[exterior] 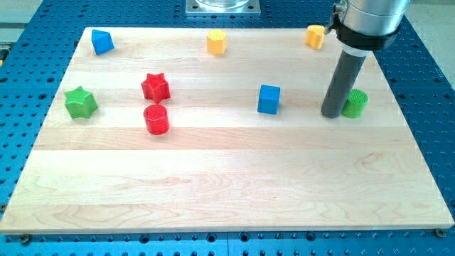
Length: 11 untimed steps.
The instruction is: Drag the cube to the bottom left side of the board
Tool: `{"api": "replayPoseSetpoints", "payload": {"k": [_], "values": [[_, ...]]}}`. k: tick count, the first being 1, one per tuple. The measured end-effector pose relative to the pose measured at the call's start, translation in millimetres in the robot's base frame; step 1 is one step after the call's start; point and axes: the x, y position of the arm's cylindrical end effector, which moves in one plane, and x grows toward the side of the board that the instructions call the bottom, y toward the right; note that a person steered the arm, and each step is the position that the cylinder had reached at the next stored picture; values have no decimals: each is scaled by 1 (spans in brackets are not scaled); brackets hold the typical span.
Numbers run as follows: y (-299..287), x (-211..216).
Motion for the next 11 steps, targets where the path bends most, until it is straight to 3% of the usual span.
{"api": "replayPoseSetpoints", "payload": {"k": [4, 7, 8, 10, 11], "values": [[-2, -2], [-112, -17], [-101, -59], [-209, 60], [-248, 75]]}}
